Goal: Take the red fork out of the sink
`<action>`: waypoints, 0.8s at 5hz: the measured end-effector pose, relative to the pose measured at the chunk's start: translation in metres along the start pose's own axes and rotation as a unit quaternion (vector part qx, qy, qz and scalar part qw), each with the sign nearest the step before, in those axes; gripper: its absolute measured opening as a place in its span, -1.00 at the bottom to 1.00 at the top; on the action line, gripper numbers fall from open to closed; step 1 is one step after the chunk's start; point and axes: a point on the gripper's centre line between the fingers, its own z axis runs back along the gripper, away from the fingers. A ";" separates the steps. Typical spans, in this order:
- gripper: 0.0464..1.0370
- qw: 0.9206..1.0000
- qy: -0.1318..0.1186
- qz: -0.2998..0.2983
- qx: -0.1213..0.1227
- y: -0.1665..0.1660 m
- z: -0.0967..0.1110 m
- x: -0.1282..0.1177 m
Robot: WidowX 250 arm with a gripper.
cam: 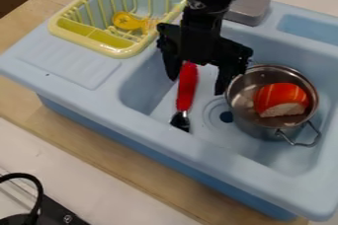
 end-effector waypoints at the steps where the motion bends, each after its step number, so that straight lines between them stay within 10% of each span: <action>1: 0.92 1.000 -0.007 -0.005 -0.016 0.001 -0.011 0.000; 4: 0.92 1.000 0.004 -0.001 -0.028 -0.008 -0.018 -0.003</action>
